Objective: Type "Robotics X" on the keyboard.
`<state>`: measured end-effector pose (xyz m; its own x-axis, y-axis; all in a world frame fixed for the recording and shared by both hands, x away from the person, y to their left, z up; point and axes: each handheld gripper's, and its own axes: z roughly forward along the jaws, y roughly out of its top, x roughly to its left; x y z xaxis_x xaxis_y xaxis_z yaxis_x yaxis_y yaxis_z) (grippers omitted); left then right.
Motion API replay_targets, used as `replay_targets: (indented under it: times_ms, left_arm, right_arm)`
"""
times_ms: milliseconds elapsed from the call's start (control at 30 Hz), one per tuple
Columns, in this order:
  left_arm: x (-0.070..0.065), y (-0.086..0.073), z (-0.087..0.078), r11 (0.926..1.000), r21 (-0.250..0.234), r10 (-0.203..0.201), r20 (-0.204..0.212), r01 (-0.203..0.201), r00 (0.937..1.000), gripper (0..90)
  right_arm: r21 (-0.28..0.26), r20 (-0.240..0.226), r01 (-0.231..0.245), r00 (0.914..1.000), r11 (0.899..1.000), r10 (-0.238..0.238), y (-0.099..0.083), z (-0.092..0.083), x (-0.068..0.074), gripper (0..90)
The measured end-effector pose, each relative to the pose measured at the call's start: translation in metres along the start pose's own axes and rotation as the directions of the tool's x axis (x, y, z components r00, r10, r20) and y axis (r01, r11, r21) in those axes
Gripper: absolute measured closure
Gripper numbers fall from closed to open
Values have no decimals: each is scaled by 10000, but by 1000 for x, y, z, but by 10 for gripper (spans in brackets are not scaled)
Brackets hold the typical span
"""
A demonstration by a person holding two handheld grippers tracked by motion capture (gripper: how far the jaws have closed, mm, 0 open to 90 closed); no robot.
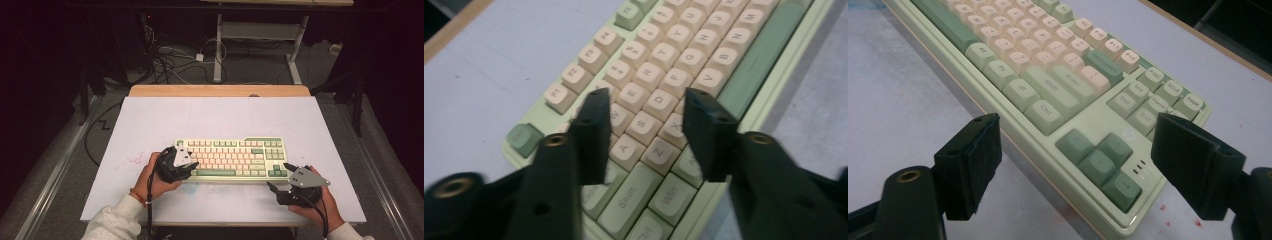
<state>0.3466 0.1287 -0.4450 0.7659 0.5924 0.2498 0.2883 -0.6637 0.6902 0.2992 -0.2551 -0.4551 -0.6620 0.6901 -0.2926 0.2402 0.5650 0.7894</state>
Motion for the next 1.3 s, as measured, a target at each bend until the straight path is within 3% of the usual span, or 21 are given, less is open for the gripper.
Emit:
replay_targets:
  times_ms: [133,400,667,967,1133,1300]
  left_arm:
    - [0,-7,-5,9998,-210,-80,-269,75,9996,391]
    - [-2,-18,-13,9980,-591,-253,-304,235,9992,228]
    - [-2,-32,-19,9972,-565,-514,-431,489,9977,204]
    - [7,-45,-22,9939,-260,-1080,-353,1072,9935,366]
    - [14,-41,-21,9884,-290,-1491,64,1492,9888,680]
    - [19,-31,-13,9895,-248,-1414,465,1427,9889,839]
  right_arm:
    - [-18,11,-11,10000,10000,11,0,-1,0,204]
    - [-30,4,13,10000,10000,-13,1,0,0,204]
    - [-26,-6,-6,10000,10000,6,1,-1,0,204]
    - [-35,-52,15,10000,10000,-15,1,1,0,204]
    - [-30,-77,-5,10000,10000,5,2,2,0,204]
    - [-10,-92,11,10000,10000,-12,1,2,0,204]
